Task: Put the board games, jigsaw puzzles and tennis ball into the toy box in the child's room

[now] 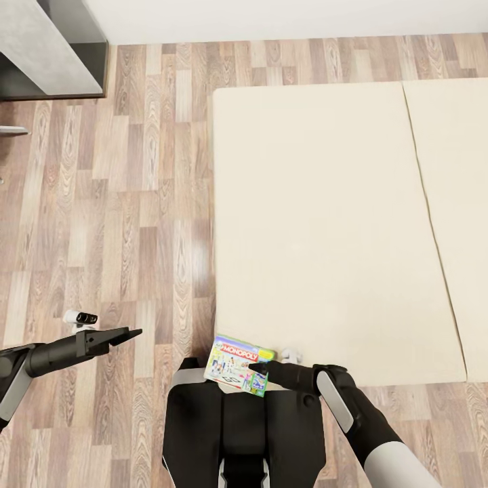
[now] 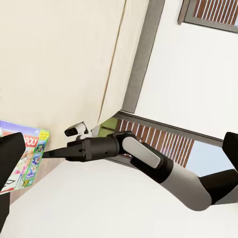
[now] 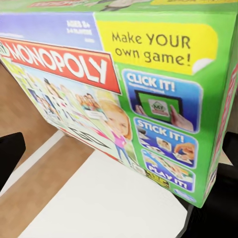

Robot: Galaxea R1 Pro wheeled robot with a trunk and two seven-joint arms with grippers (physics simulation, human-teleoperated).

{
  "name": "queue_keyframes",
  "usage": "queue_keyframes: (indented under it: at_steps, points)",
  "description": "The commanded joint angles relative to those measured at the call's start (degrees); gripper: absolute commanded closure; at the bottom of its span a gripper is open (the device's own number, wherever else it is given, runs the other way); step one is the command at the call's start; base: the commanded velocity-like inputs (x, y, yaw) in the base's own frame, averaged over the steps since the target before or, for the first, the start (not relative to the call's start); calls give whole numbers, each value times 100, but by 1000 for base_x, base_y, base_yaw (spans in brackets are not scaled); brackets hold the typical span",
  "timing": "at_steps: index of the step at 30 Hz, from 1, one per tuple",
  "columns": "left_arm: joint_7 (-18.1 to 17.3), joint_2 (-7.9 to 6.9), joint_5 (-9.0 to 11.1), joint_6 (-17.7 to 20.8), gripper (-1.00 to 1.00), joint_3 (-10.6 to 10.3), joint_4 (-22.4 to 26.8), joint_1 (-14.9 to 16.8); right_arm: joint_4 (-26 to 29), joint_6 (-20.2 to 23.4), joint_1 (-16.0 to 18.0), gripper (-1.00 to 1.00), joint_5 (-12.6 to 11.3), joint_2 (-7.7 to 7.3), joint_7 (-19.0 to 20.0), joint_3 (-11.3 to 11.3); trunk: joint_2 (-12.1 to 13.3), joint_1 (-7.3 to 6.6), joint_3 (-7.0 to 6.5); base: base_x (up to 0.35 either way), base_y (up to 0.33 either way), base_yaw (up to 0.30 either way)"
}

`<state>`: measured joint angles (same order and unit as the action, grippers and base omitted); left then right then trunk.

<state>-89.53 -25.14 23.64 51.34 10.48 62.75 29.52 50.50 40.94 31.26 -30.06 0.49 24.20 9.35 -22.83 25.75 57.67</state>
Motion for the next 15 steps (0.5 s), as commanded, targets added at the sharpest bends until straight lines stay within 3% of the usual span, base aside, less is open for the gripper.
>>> queue_keyframes:
  at_steps: [1, 15]
  points:
    - [-20, -1, 0, 62, -100, -2, 1, 1, 4, 28, 2, -100, -9, 0, 6, -4, -9, 3, 5, 0, 69, 0]
    - [-20, -3, 0, 64, -100, -2, 1, 1, 4, 28, 2, -100, -9, 0, 6, -4, -9, 3, 5, -10, 81, 0]
